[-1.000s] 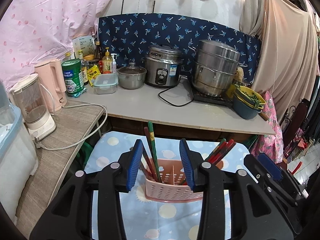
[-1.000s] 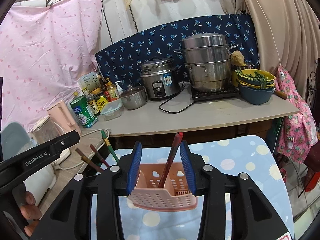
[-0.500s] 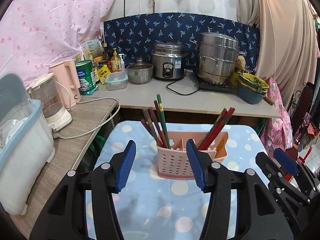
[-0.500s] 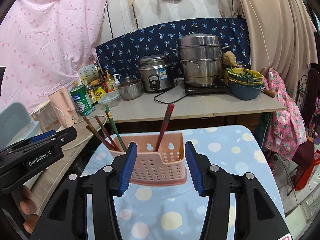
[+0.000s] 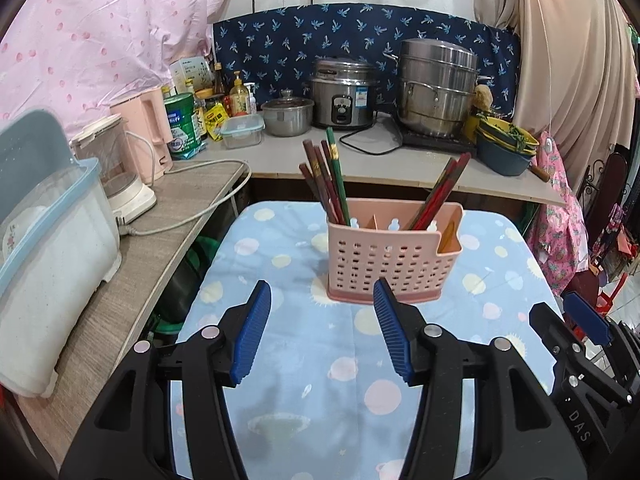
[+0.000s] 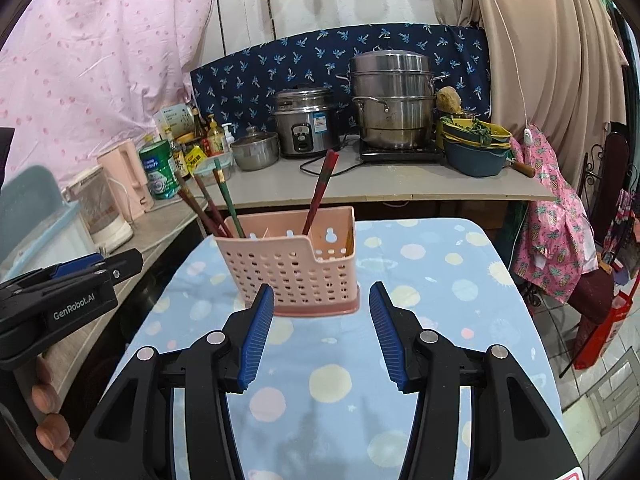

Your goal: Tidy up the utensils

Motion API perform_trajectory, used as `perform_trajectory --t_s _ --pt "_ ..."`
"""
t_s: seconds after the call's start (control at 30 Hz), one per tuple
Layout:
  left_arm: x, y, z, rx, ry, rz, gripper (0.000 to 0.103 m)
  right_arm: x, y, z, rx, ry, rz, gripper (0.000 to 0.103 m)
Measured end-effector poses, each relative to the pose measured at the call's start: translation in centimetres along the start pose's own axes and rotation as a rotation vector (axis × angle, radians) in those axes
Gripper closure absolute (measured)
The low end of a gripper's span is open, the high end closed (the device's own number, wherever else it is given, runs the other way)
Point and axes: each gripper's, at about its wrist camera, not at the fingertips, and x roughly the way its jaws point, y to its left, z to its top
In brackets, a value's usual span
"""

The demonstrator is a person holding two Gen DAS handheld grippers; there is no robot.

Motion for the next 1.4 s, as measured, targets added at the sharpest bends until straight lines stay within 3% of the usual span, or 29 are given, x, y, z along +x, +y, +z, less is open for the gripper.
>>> perform_trajectory --t_s 0.37,0.87,1.07,1.23,1.33,1.4 --pt "0.3 -0.1 -3.9 0.015 0.055 0.013 0.039 -0.8 0.0 -3.2 -0.035 0.052 -0.01 0.054" --pt "1.2 0.2 -7.1 0.026 0.1 0.04 0.016 -0.6 0.3 -5.9 -0.068 0.088 -0.027 0.029" --pt "1.6 0.2 -7.8 0.031 0.124 0.046 0.012 -0.2 0.0 -6.6 -0.065 0.11 -0.029 0.019" --pt "1.9 0.2 -8.3 0.029 0.139 0.051 0.01 0.2 -0.5 -6.9 -0.055 0.13 -0.04 0.017" --pt "2.1 0.2 -8.5 0.03 0.15 0.055 0.009 0.4 -0.7 -7.1 -0.047 0.14 -0.038 0.007" --pt "2.2 0.1 -8.7 0.03 0.156 0.056 0.008 0.3 -0.7 -7.3 -0.046 0.14 -0.039 0.007"
